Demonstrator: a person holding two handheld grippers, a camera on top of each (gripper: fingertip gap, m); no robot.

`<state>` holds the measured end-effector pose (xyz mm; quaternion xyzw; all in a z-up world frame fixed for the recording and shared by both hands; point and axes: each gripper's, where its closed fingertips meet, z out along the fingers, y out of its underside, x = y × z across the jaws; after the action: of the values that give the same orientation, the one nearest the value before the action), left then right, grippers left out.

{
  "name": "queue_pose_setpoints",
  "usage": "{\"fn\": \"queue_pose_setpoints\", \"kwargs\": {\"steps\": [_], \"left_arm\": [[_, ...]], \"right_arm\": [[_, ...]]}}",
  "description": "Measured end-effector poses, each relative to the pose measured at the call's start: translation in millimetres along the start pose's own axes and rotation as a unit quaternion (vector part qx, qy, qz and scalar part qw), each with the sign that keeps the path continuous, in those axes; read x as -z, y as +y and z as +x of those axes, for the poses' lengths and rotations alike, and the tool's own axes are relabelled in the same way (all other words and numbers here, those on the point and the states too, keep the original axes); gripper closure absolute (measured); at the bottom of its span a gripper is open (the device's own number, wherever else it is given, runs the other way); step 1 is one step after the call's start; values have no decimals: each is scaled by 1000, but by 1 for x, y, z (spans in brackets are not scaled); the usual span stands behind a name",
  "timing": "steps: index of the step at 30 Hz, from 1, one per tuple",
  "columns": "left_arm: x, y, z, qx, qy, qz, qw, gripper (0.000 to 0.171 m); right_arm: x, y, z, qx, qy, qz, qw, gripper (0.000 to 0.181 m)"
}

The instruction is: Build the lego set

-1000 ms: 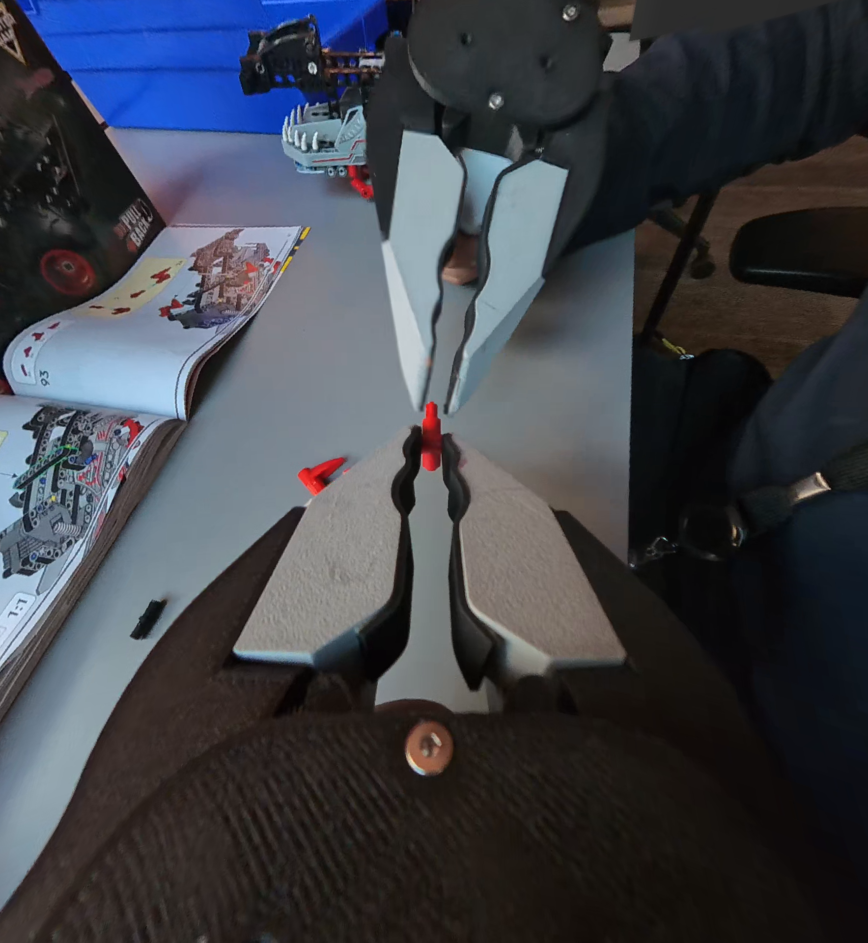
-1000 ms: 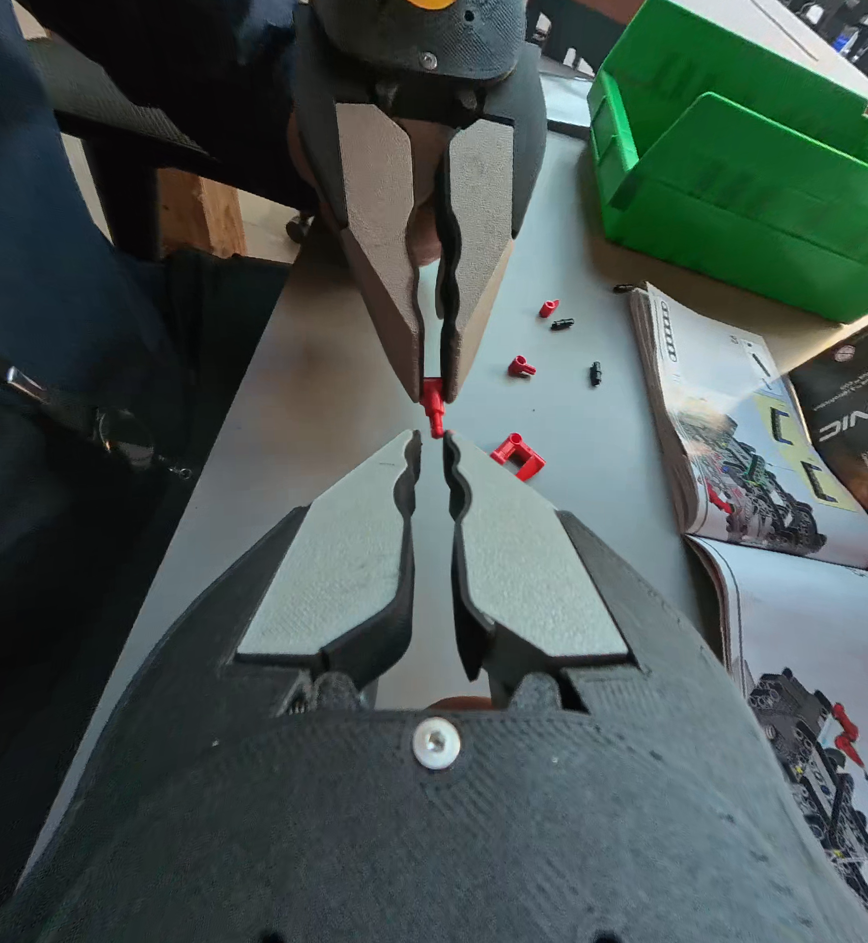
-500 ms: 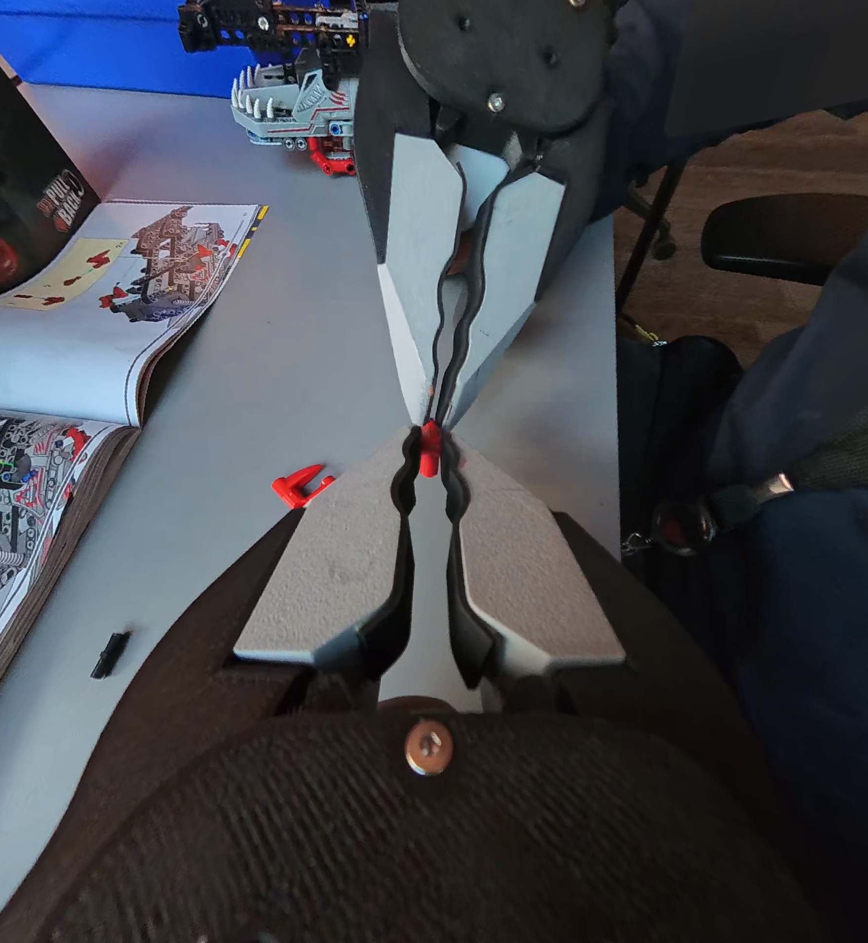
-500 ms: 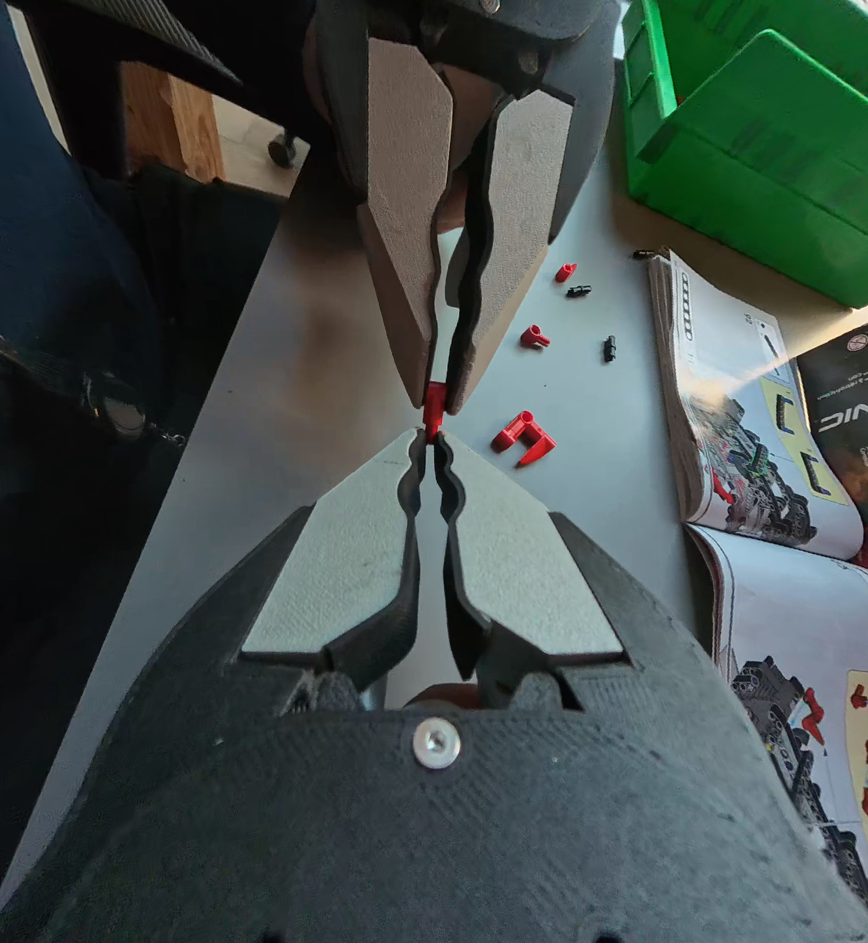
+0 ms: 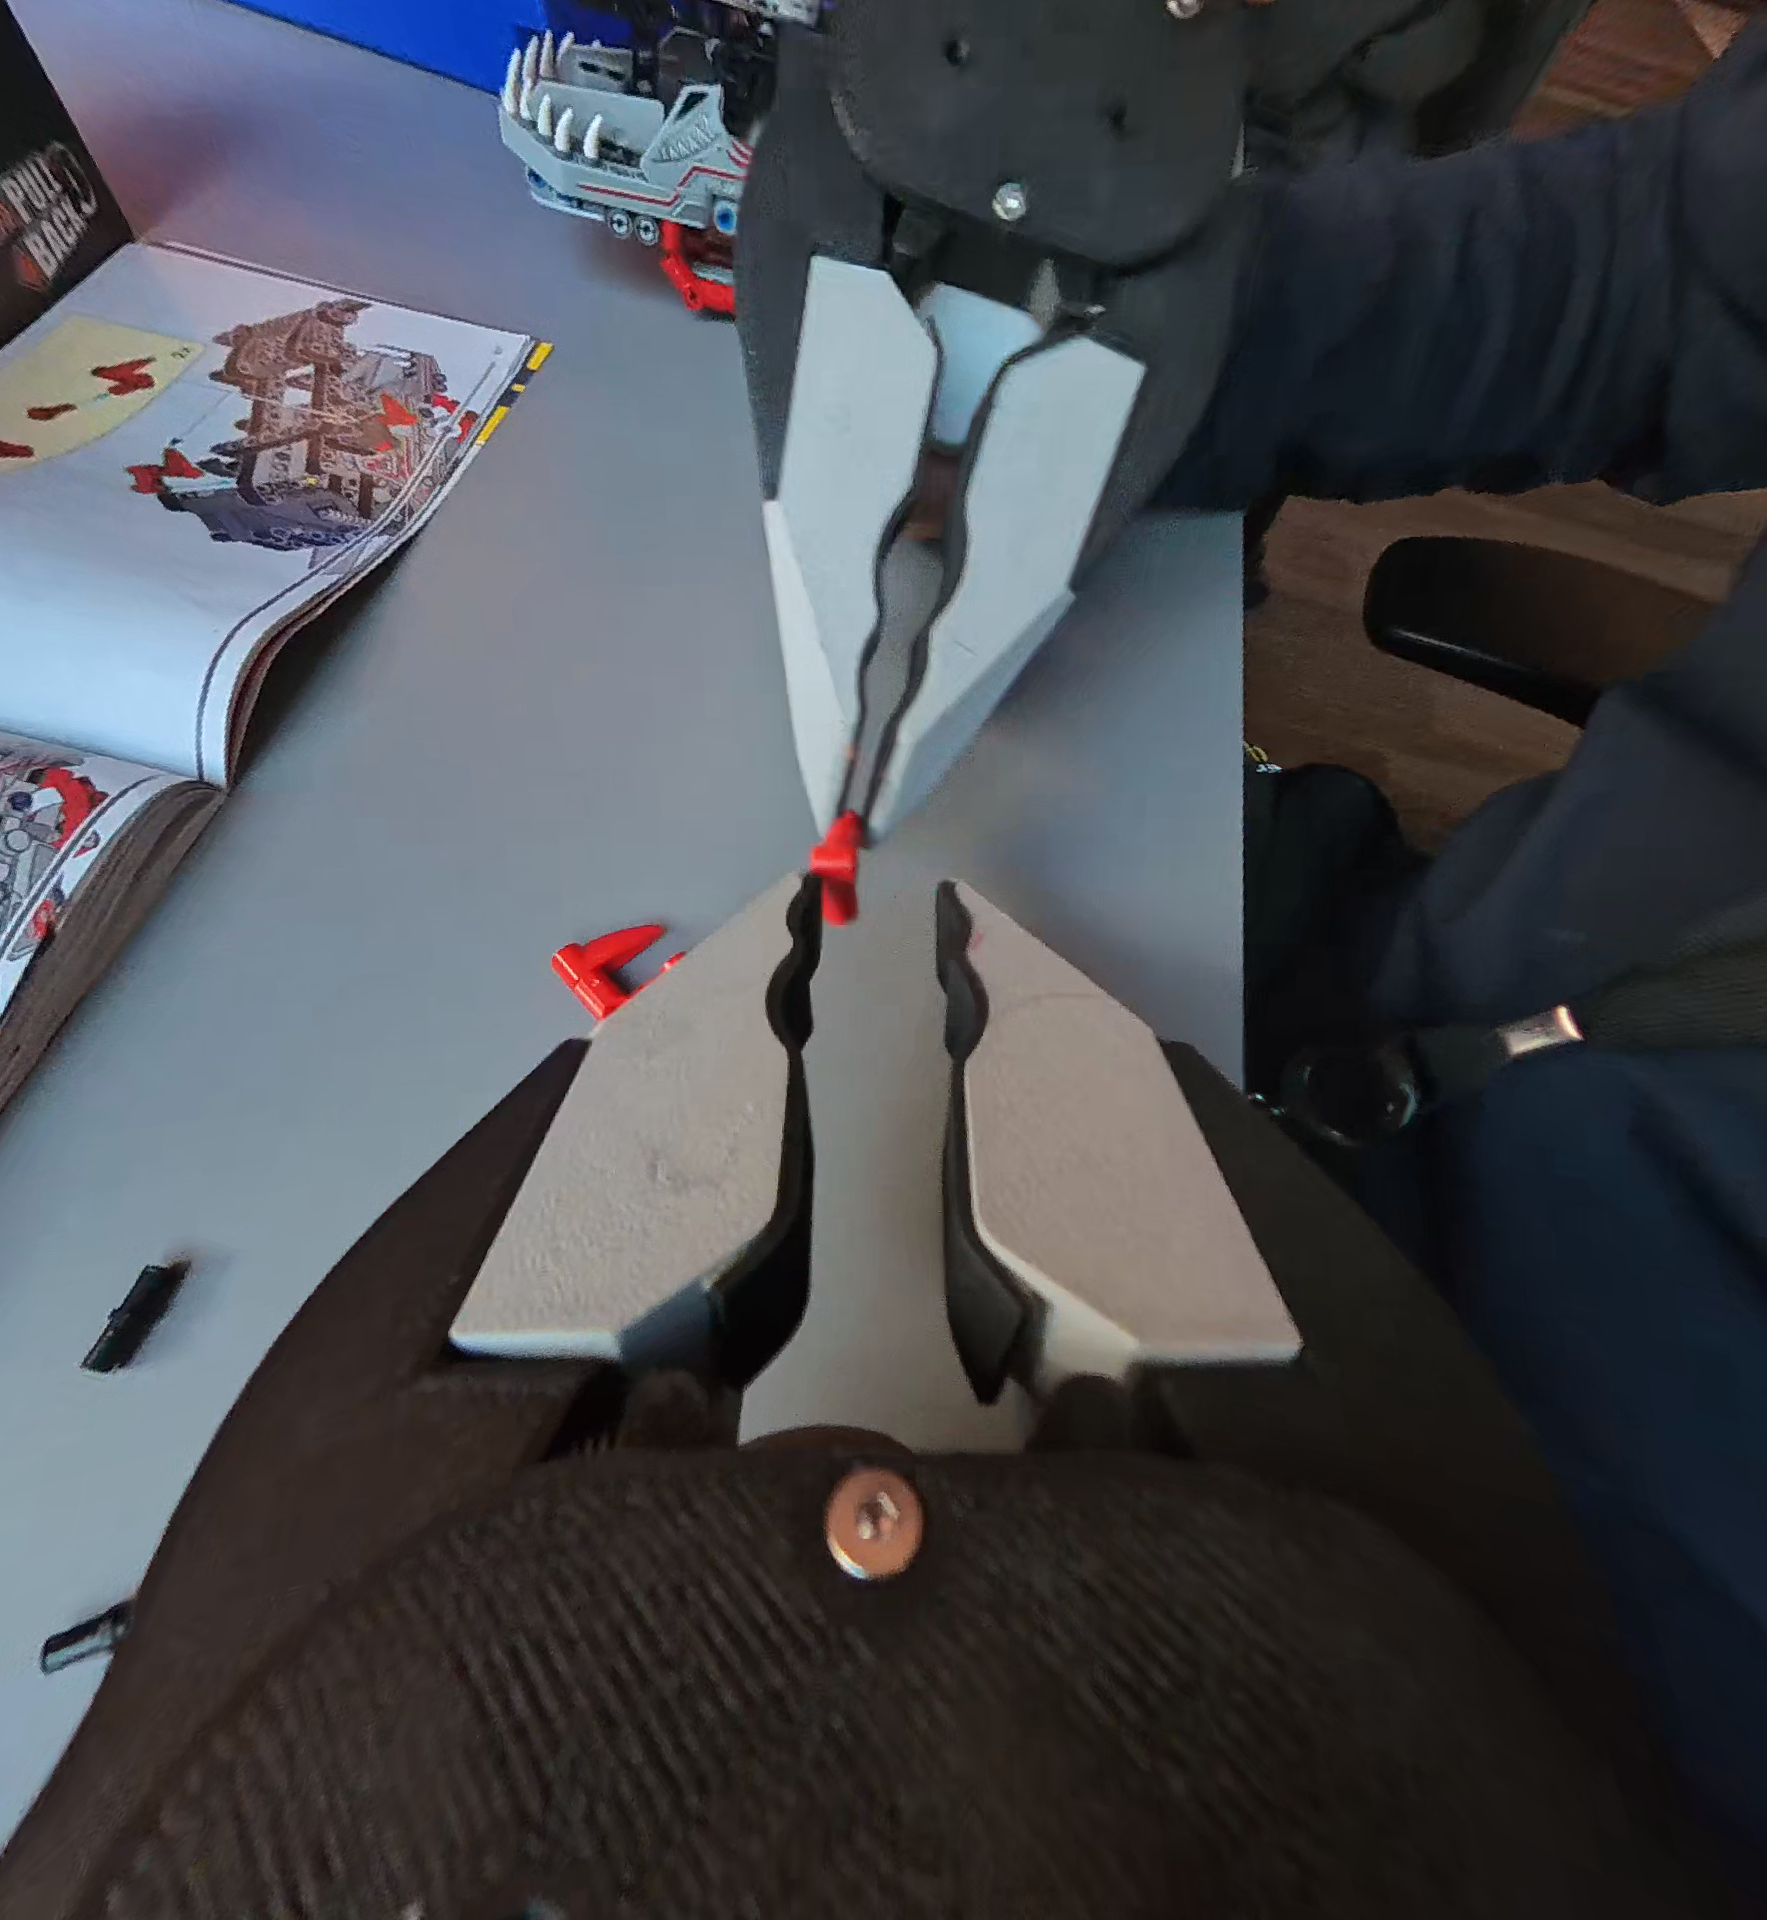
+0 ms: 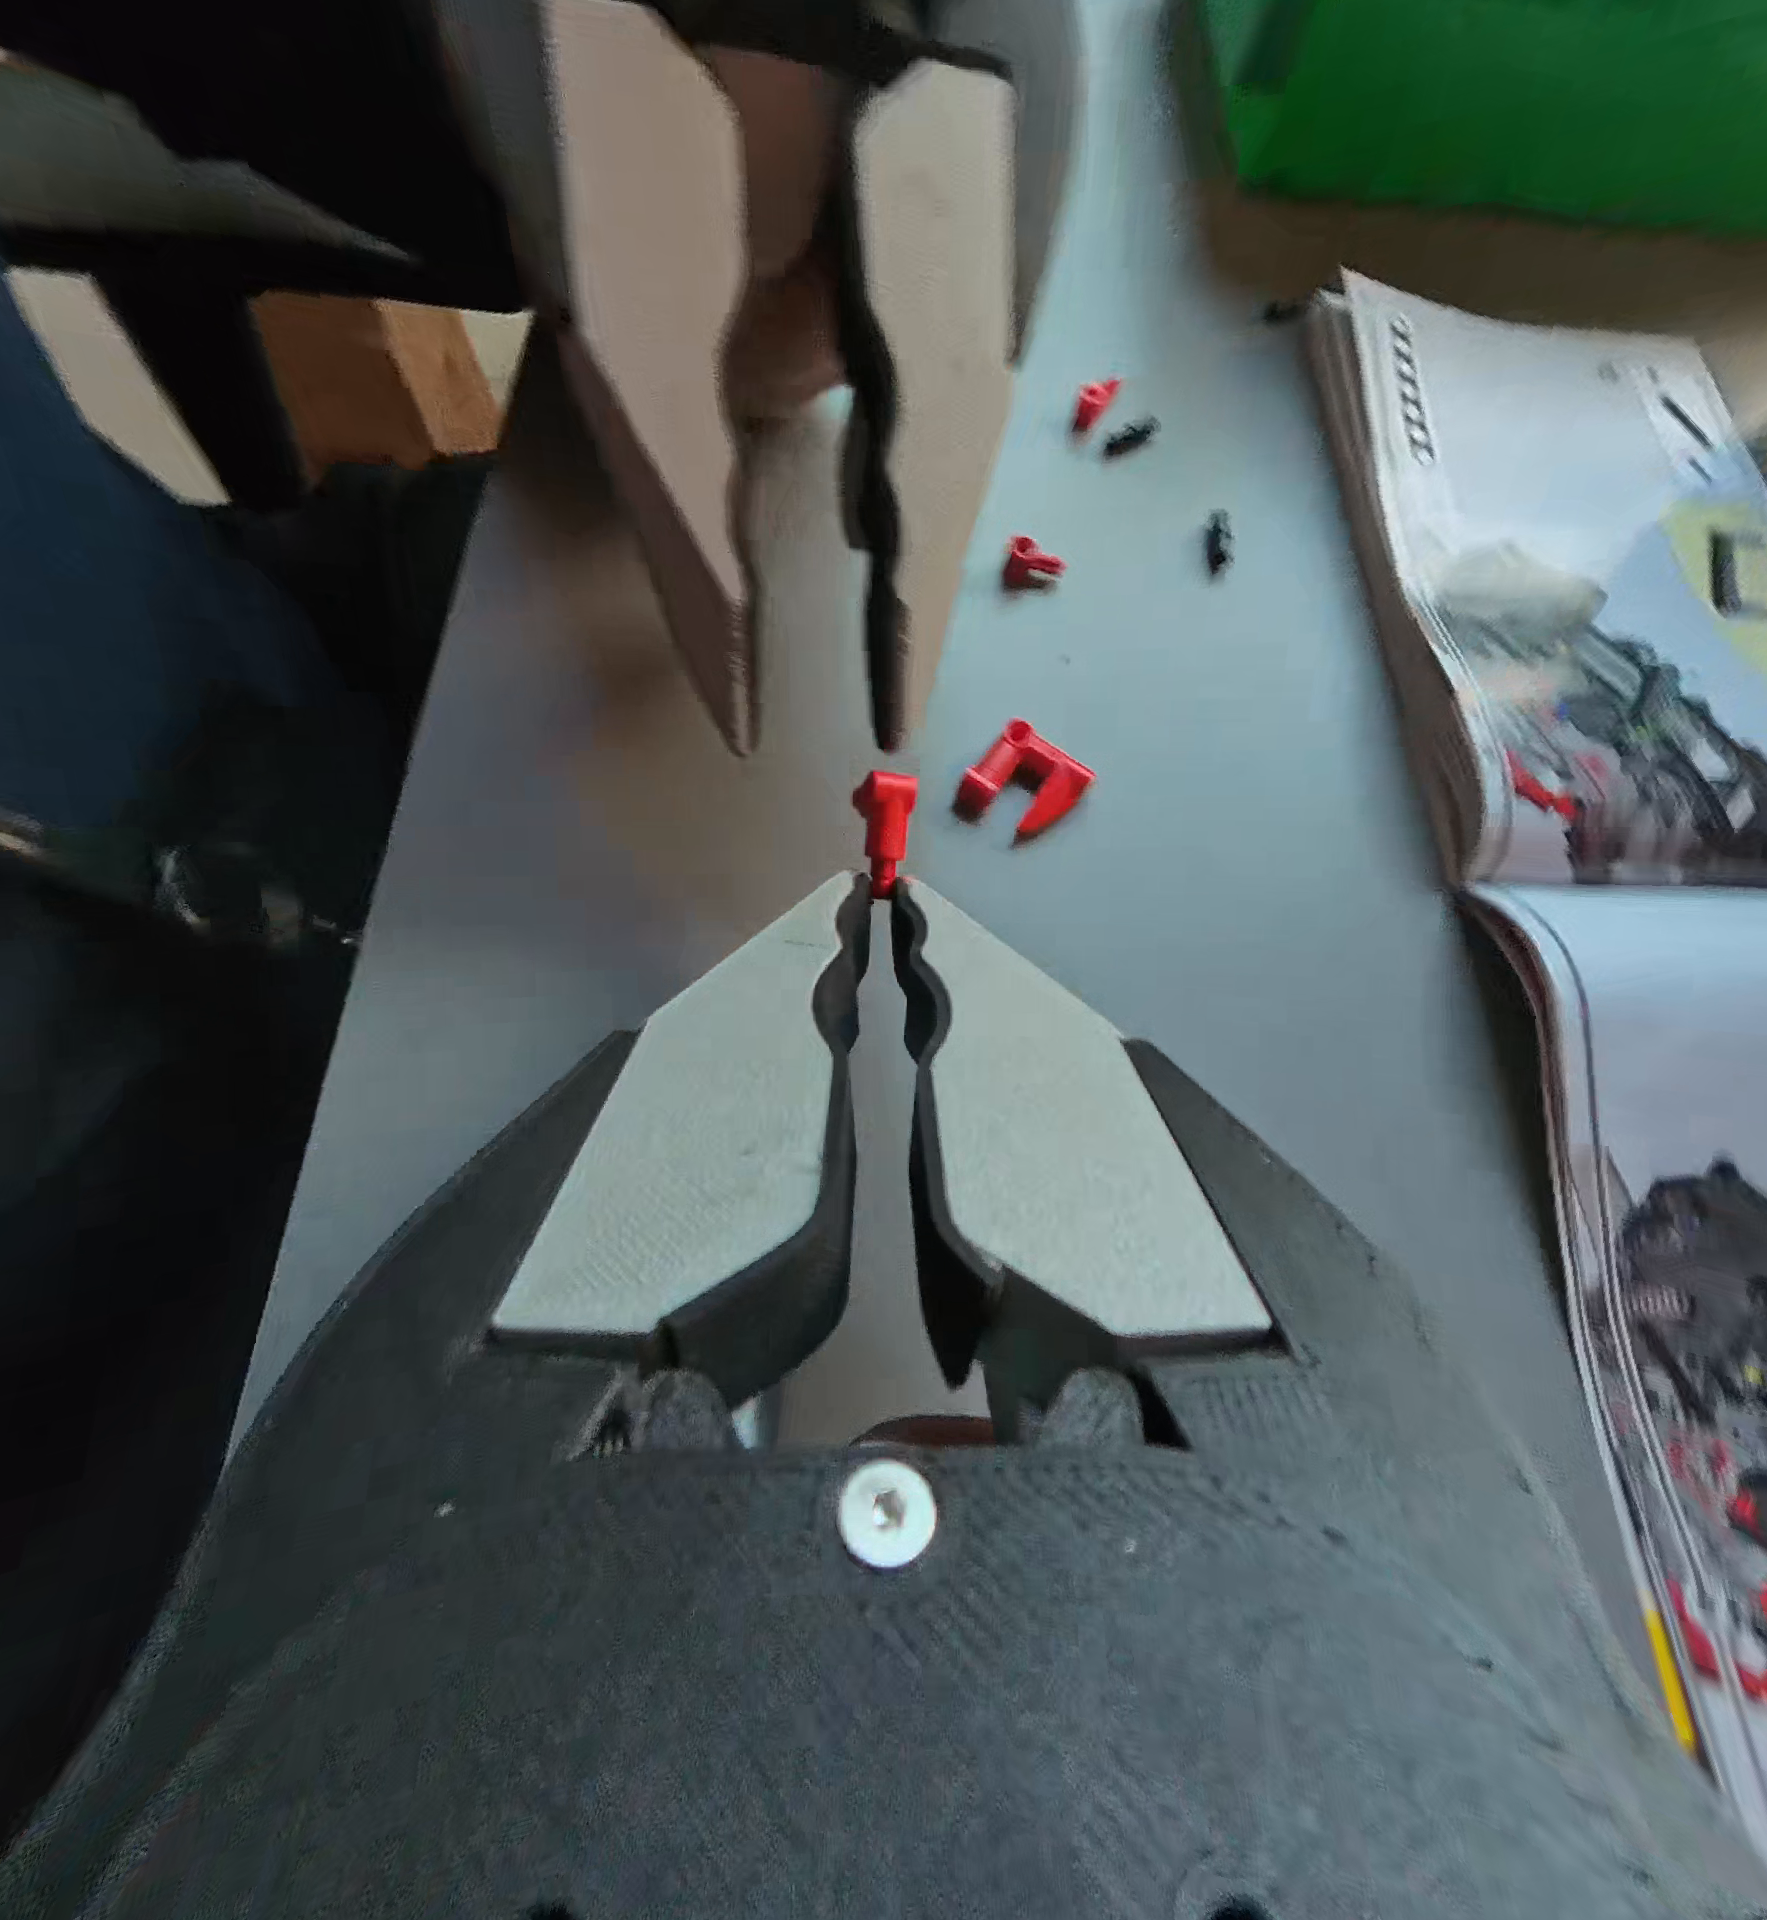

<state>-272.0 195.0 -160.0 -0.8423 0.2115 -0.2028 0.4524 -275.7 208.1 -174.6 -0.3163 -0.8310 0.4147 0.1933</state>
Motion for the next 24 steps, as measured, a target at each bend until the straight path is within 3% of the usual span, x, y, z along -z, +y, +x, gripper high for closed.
{"fn": "queue_pose_setpoints", "kwargs": {"steps": [5, 9, 14, 24], "left_arm": [[12, 8, -7, 0, -33, -5, 999, 151], [24, 17, -14, 2, -58, -10, 998, 151], [37, 29, -20, 12, -81, -24, 996, 148], [49, 42, -26, 30, -111, -40, 993, 149]], "right_arm": [[13, 15, 15, -112, 37, -26, 993, 181], [27, 12, 18, -229, 17, -4, 973, 181], [25, 22, 18, -302, -14, -30, 953, 181], [6, 29, 16, -298, -18, -79, 951, 181]]}}
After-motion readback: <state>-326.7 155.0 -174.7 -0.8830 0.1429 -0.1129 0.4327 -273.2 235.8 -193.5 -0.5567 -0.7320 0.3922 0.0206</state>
